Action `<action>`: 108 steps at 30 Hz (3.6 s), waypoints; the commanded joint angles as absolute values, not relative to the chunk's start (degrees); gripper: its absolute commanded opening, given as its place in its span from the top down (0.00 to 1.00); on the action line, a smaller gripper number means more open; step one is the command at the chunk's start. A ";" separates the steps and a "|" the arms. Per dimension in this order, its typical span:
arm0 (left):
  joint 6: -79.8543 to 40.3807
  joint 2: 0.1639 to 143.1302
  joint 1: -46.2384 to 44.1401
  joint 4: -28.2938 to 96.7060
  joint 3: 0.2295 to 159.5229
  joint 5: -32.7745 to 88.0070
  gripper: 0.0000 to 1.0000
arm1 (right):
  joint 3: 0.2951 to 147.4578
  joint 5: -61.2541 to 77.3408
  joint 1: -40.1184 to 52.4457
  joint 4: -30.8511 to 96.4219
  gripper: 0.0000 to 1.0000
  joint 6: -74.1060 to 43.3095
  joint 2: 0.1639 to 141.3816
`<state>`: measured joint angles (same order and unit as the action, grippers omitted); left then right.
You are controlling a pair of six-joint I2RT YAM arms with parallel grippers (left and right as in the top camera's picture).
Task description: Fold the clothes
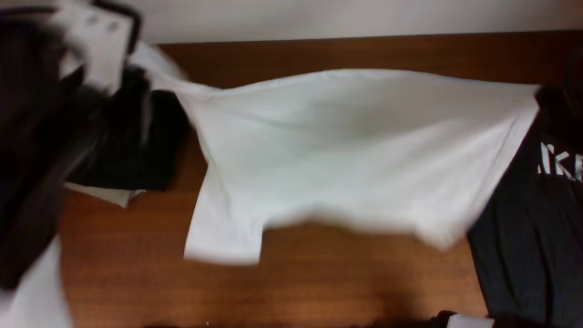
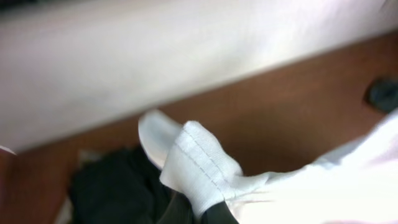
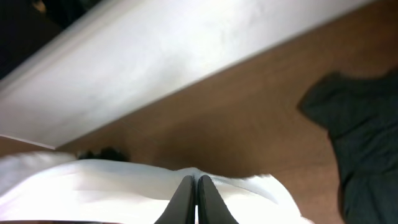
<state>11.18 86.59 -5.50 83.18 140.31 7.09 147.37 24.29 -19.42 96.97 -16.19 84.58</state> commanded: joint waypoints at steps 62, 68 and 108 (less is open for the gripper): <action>11.20 99.18 -3.42 75.37 79.46 10.66 0.62 | 69.01 15.88 -20.38 69.32 0.56 -5.58 100.57; 9.47 105.69 -1.89 56.86 78.37 4.71 0.42 | 65.49 15.81 -20.71 59.40 0.40 -6.76 100.79; 3.25 96.09 2.46 73.36 86.59 4.71 0.44 | 63.00 10.24 -15.14 35.44 0.84 -9.43 108.44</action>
<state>3.36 100.99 2.24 77.56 85.01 4.45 62.81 18.79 -15.16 34.41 -4.27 106.43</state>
